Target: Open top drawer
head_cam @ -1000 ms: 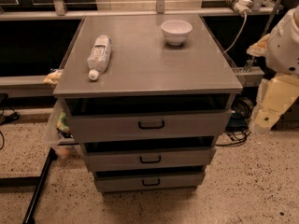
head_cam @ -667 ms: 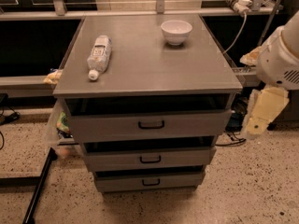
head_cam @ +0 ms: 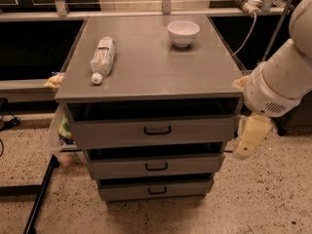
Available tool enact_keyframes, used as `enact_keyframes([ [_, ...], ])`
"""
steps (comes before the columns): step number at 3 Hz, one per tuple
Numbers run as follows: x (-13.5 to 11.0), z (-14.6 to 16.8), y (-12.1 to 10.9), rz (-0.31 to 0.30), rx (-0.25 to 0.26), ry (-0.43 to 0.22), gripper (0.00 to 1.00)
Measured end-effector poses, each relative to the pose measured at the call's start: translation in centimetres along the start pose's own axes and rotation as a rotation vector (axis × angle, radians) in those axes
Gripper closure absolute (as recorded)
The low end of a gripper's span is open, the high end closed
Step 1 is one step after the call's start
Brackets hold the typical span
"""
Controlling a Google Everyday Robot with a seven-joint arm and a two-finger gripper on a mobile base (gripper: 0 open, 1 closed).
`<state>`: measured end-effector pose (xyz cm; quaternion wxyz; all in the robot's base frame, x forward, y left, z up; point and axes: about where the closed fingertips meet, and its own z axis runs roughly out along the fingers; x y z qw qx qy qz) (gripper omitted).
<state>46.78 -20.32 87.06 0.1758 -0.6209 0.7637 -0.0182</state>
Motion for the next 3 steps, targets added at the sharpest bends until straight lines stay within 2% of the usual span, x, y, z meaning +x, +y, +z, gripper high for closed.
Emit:
enact_keyframes([
  [2, 0.0, 6.7, 0.2, -0.04, -0.008, -0.036, 0.0],
  [3, -0.8, 11.6, -1.7, -0.064, -0.022, -0.096, 0.0],
])
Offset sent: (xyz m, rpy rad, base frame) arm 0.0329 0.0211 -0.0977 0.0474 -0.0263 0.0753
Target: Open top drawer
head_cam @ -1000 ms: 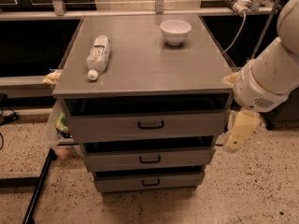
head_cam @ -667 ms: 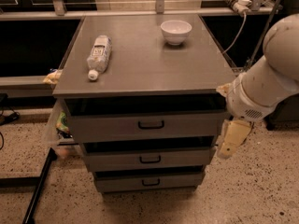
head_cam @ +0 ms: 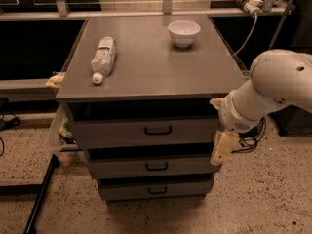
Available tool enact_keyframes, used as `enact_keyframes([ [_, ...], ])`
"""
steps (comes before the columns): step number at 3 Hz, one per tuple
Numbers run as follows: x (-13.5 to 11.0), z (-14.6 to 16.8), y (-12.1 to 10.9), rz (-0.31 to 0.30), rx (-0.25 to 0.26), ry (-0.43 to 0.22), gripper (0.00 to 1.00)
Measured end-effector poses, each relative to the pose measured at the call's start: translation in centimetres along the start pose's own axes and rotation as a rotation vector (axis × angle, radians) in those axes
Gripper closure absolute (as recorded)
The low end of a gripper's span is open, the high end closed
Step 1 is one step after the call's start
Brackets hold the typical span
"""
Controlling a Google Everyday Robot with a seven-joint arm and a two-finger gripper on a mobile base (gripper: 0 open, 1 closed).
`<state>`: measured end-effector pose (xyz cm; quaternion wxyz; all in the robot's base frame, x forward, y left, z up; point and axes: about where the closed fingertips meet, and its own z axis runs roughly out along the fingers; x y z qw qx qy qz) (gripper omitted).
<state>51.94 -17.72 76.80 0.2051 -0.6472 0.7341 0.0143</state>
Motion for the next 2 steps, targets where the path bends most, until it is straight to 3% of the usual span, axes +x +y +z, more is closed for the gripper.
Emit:
enact_keyframes([
  [1, -0.09, -0.08, 0.1, -0.005, 0.003, 0.003, 0.0],
  [2, -0.1, 0.42, 0.52, -0.048, 0.029, 0.041, 0.0],
])
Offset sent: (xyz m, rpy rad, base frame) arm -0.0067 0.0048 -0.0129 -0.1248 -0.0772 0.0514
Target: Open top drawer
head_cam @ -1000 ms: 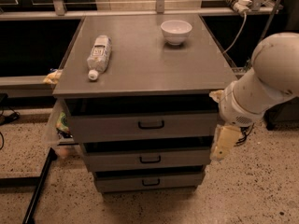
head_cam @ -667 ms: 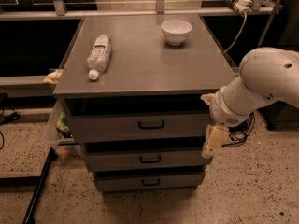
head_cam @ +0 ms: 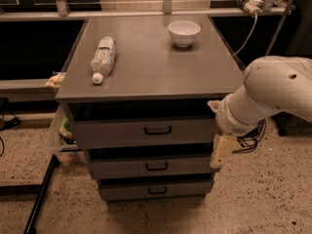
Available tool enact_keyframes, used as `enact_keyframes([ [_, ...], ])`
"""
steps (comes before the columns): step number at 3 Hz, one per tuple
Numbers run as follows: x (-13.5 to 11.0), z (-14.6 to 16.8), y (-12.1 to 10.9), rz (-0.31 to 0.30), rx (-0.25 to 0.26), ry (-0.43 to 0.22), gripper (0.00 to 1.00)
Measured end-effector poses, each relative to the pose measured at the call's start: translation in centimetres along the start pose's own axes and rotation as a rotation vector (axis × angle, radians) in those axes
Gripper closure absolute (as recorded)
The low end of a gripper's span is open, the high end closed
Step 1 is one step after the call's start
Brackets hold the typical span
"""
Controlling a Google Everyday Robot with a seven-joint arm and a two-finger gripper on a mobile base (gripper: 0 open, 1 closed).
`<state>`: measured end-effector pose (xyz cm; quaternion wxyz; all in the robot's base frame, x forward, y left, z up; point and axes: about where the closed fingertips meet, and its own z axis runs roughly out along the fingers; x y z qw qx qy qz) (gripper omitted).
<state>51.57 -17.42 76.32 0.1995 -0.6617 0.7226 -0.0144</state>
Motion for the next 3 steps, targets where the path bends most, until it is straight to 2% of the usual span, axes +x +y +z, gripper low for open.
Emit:
enact_keyframes([
  [3, 1.6, 4.6, -1.0, -0.064, 0.044, 0.04, 0.0],
])
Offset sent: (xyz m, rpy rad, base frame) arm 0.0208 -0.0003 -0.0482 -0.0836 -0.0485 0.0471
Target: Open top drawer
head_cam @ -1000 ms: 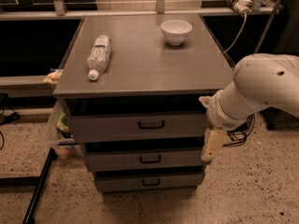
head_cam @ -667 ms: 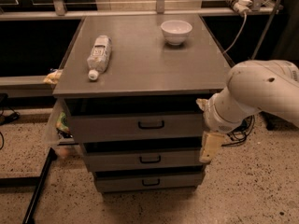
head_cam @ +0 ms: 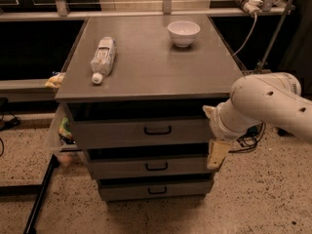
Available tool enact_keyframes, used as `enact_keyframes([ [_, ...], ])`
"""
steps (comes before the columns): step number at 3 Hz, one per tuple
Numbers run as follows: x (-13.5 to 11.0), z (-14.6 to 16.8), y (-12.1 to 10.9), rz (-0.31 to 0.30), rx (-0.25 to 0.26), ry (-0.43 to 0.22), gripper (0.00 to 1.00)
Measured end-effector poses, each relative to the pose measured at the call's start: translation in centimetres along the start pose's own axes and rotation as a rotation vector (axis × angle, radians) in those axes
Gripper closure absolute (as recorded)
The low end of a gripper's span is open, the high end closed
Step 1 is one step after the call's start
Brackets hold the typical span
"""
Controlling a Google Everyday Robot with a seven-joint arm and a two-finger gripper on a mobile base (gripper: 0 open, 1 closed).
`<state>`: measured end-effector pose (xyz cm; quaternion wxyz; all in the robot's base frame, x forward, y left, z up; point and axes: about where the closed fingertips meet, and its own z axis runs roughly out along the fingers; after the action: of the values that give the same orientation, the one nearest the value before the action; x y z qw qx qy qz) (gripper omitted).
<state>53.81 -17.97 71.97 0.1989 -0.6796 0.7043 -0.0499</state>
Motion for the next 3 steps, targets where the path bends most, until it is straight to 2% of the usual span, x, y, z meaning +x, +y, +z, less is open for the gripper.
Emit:
enact_keyframes([
  [2, 1.3, 3.4, -2.0, -0.002, 0.021, -0.04, 0.0],
  [3, 1.5, 5.2, -3.1, -0.003, 0.004, -0.056, 0.0],
])
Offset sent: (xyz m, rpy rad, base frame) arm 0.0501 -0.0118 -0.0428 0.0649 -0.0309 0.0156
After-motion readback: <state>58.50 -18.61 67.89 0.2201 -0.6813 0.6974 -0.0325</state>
